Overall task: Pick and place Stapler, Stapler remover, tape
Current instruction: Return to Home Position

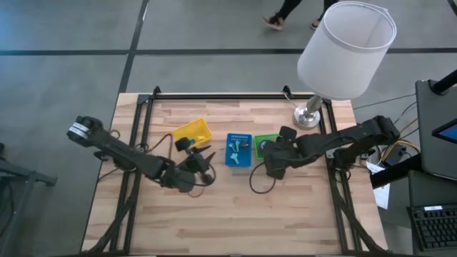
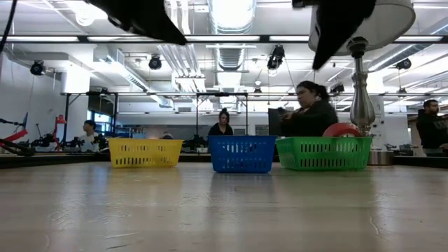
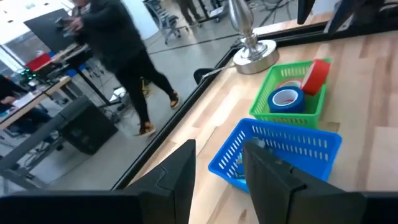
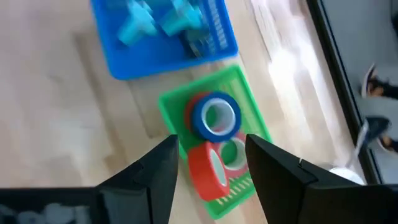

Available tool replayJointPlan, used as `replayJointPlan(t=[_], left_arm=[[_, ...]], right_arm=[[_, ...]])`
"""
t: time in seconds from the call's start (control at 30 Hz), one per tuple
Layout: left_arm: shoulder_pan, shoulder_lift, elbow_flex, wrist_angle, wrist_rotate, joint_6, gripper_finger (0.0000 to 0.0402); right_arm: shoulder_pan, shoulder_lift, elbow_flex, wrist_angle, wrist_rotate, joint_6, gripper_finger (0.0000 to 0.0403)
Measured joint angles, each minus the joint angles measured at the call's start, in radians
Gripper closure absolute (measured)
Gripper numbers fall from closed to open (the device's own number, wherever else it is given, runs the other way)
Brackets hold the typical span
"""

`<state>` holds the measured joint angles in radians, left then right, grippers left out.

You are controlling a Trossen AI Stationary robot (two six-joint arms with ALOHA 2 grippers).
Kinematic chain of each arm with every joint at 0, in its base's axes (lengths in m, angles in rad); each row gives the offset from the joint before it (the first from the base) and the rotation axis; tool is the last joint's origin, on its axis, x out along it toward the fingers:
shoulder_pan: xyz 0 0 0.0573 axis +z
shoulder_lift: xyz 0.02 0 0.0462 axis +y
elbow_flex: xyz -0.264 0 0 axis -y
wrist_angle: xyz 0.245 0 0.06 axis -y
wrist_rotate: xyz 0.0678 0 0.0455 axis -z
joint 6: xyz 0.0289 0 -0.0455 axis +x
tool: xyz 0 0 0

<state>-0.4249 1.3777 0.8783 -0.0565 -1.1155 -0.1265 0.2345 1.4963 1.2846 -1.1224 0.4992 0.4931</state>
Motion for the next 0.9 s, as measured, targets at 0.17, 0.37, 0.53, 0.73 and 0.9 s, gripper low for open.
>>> replayJointPlan(t=[0.17,0.37,0.53,0.73,0.9], left_arm=[[-0.055,-0.143,0.000,-0.221,-0.001,-0.088,0.0266],[-0.131,-0.308,-0.071,-0.420,0.002,-0.237,0.0266],[-0.159,-0.417,-0.176,-0.415,0.128,-0.239,0.0266],[-0.160,-0.520,-0.317,-0.273,0.367,-0.120,0.0266],[-0.154,-0.643,-0.425,-0.063,0.540,0.060,0.0266]], right_arm=[[0.081,-0.043,0.040,0.013,-0.001,-0.068,0.0218],[0.187,-0.168,-0.065,0.243,-0.001,-0.217,0.0227],[0.213,-0.335,-0.256,0.542,-0.041,-0.358,0.0236],[0.170,-0.583,-0.510,0.759,-0.092,-0.386,0.0243],[0.130,-0.800,-0.689,0.886,-0.092,-0.368,0.0242]])
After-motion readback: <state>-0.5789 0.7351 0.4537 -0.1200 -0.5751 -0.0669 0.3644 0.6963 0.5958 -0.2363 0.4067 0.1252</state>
